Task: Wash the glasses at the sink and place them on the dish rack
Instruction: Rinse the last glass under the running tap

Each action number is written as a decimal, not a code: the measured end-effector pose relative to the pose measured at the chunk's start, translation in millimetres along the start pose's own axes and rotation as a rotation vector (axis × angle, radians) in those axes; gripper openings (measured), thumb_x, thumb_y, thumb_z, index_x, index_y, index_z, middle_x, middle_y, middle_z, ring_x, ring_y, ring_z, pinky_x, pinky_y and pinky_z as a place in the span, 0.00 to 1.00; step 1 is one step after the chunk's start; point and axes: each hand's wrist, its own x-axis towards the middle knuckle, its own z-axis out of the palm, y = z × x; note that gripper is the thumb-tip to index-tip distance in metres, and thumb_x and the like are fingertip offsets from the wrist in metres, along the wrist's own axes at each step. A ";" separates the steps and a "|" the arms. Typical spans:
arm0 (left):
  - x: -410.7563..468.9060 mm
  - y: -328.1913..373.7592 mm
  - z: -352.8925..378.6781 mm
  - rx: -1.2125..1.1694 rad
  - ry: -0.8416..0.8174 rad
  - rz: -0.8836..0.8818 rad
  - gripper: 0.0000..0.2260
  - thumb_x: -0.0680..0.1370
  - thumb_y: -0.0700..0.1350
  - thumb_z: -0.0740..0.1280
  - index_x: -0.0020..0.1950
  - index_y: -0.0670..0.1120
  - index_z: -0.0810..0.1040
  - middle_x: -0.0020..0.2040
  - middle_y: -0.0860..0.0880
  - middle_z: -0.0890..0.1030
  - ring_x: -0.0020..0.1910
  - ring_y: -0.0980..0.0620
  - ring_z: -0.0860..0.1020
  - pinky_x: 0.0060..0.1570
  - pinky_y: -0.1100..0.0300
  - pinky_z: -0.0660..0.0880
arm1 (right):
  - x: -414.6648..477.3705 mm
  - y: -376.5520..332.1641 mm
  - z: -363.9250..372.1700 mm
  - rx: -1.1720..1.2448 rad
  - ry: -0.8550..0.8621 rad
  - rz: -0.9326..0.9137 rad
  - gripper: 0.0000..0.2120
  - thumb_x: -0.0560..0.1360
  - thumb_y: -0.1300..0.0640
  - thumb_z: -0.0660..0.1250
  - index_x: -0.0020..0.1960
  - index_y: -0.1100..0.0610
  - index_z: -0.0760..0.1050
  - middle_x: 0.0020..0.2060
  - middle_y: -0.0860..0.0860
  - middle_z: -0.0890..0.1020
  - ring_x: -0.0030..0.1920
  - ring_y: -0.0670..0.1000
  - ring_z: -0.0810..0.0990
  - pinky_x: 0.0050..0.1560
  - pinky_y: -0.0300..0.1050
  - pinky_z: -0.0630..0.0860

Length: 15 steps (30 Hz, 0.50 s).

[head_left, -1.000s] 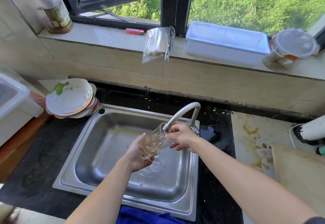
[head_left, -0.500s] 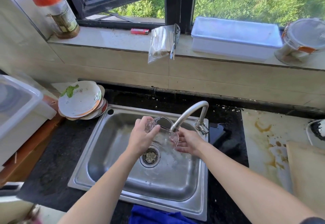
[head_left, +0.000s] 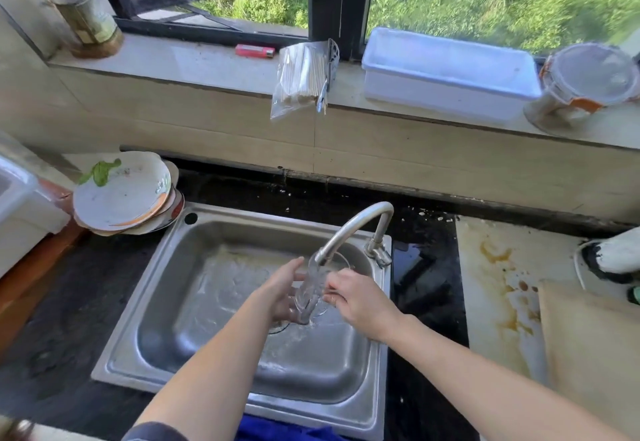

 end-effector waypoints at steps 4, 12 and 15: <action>20.5 2.0 10.1 -0.139 -0.307 -0.108 0.20 0.78 0.58 0.57 0.49 0.44 0.80 0.45 0.41 0.81 0.42 0.41 0.80 0.49 0.40 0.75 | -11.3 17.0 1.0 -0.212 0.106 -0.331 0.04 0.74 0.67 0.65 0.42 0.60 0.76 0.43 0.54 0.83 0.64 0.53 0.75 0.54 0.54 0.78; 35.2 15.1 37.3 -0.461 -0.208 0.085 0.12 0.77 0.47 0.63 0.37 0.41 0.77 0.36 0.43 0.76 0.28 0.47 0.78 0.28 0.57 0.76 | -9.9 25.6 -7.7 -0.440 0.101 -0.253 0.08 0.71 0.64 0.65 0.47 0.57 0.79 0.45 0.50 0.84 0.61 0.53 0.77 0.46 0.53 0.79; 39.4 22.5 35.6 -0.607 -0.161 0.109 0.12 0.76 0.50 0.66 0.42 0.41 0.77 0.37 0.43 0.78 0.32 0.46 0.79 0.36 0.53 0.78 | 0.5 15.0 -9.8 -0.430 0.028 -0.127 0.18 0.76 0.61 0.58 0.63 0.56 0.76 0.59 0.51 0.81 0.68 0.52 0.71 0.56 0.55 0.75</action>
